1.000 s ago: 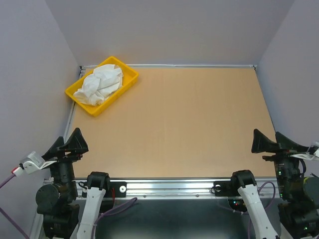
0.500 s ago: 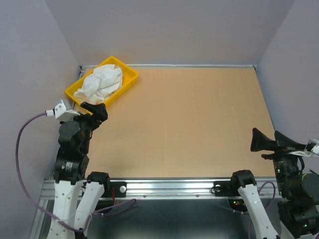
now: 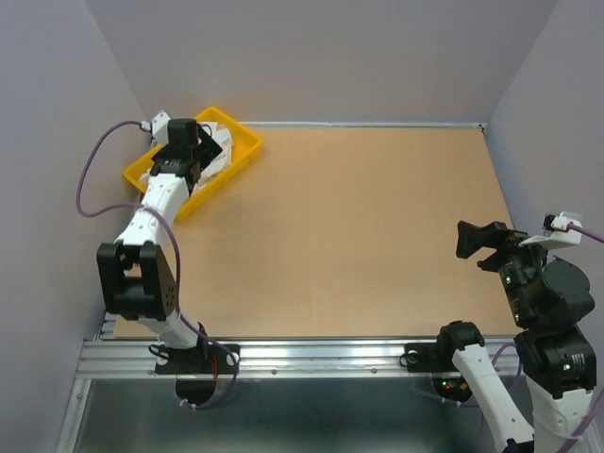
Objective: Fold and stack the long sleeve shirts
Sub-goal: Grab the shirt from the pile
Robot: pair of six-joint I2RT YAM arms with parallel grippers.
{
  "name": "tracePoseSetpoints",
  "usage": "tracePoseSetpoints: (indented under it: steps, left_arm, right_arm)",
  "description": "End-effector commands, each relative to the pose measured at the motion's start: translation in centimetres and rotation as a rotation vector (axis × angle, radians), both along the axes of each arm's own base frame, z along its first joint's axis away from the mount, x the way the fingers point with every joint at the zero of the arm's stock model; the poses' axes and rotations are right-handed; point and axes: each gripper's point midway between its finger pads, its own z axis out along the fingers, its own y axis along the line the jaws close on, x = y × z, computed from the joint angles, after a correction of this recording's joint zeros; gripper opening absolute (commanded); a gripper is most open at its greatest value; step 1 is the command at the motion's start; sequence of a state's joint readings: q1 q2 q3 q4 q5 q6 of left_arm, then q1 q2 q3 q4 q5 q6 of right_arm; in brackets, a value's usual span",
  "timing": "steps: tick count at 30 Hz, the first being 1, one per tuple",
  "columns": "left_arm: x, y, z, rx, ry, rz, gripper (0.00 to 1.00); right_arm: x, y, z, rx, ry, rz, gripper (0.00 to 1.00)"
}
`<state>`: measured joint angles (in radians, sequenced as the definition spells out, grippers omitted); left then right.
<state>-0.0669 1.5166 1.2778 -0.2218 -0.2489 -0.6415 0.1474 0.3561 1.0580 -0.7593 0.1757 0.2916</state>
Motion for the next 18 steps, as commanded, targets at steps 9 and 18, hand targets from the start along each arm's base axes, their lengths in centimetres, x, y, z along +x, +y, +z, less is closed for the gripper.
tracePoseSetpoints:
  steps: [9, 18]
  left_arm:
    - [11.3, 9.1, -4.1, 0.026, 0.089, 0.263, 0.99]
    - [14.1, 10.3, -11.5, 0.013, 0.218, 0.246, 0.99]
  right_arm:
    - [1.3, 0.8, -0.2, 0.017, 0.036, 0.03, 1.0]
    - [2.7, 1.1, -1.1, 0.024, 0.087, 0.026, 1.0]
